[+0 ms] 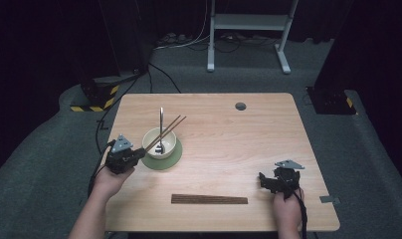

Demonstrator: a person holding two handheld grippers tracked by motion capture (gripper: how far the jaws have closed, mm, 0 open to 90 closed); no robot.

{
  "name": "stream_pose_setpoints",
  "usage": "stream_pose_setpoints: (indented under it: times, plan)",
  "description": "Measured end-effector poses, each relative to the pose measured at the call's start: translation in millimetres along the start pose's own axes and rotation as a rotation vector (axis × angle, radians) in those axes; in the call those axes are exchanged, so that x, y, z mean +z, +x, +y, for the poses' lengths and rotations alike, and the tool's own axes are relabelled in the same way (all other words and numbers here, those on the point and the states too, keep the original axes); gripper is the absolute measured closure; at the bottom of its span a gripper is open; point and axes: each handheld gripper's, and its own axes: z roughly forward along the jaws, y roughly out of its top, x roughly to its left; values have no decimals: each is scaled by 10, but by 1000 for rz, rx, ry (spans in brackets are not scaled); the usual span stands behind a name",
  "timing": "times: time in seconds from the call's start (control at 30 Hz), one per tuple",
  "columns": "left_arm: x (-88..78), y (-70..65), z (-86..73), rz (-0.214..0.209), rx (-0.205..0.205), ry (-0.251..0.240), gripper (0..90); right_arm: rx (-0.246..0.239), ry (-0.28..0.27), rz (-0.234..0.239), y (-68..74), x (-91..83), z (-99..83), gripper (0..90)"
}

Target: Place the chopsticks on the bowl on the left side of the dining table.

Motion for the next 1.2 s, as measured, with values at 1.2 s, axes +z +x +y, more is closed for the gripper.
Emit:
stream_pose_setpoints:
  times: [1.2]
  plan:
    - [-48,-95,-136,59,13,24,805,-2,-1,0,-1,0,0,97]
